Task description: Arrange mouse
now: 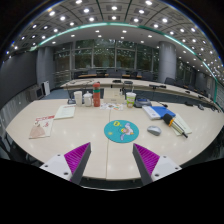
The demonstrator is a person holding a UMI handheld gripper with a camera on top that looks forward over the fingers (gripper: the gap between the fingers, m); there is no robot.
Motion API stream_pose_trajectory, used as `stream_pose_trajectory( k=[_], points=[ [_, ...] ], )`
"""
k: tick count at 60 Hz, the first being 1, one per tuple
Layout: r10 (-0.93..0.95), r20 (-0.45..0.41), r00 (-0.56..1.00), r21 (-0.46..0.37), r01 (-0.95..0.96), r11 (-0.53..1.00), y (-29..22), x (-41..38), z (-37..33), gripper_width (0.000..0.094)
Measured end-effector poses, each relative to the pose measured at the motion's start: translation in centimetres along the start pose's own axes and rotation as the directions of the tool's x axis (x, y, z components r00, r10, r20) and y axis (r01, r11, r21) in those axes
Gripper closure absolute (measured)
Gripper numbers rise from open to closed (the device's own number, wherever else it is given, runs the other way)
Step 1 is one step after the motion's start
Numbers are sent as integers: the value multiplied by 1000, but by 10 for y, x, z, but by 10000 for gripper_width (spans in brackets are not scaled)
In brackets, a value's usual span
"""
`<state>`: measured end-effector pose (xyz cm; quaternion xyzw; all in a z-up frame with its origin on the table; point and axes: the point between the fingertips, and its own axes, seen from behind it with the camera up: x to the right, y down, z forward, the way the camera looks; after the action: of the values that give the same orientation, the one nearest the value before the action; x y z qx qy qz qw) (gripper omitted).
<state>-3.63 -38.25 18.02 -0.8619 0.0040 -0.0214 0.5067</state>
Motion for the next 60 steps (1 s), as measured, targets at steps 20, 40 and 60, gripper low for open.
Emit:
stream_pose_trajectory(
  k=[20, 40, 60],
  points=[
    [4, -112, 994, 1, -3, 1000, 48, 169, 89, 80],
    [-16, -135, 991, -65, 8, 998, 46, 279, 253, 82],
    [-55, -84, 995, -97, 47, 994, 29, 303, 339, 86]
  ],
)
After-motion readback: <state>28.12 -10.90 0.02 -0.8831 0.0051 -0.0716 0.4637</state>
